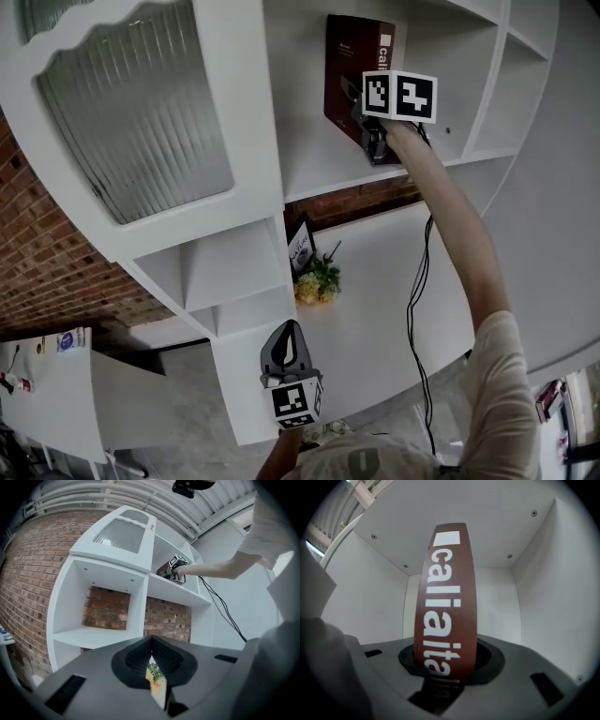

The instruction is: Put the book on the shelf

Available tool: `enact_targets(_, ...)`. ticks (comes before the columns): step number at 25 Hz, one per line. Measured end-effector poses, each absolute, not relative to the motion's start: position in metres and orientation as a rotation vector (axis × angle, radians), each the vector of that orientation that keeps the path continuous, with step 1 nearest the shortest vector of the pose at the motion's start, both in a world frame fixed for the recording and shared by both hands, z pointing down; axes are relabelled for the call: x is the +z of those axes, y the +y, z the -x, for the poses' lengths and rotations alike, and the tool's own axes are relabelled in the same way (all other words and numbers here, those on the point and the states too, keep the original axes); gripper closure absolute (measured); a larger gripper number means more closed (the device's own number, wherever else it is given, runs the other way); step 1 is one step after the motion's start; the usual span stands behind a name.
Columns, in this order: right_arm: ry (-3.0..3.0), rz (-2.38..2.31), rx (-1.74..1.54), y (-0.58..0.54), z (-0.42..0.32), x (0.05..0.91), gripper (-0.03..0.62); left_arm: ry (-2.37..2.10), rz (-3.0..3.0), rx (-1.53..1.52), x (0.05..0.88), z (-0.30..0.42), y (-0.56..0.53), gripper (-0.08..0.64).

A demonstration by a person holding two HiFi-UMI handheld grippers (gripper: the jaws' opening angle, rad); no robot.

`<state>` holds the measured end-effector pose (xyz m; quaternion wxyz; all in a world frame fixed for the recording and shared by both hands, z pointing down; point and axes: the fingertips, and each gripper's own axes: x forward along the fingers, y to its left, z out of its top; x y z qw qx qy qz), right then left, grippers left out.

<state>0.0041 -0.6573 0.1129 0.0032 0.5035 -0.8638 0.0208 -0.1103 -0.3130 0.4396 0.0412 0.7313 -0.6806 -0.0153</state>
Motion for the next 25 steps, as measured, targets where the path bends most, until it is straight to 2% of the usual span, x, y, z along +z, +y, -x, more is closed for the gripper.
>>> enact_targets(19,-2.73,-1.57,-0.008,-0.654,-0.002,0.113,0.438,-2.041,-2.316,-0.048,0.427,0.08,-0.315,0.548)
enact_targets(25,-2.742,-1.607,-0.017,-0.642,-0.015,0.106,0.408,-2.018,-2.37,-0.031,0.421,0.064,-0.311,0.548)
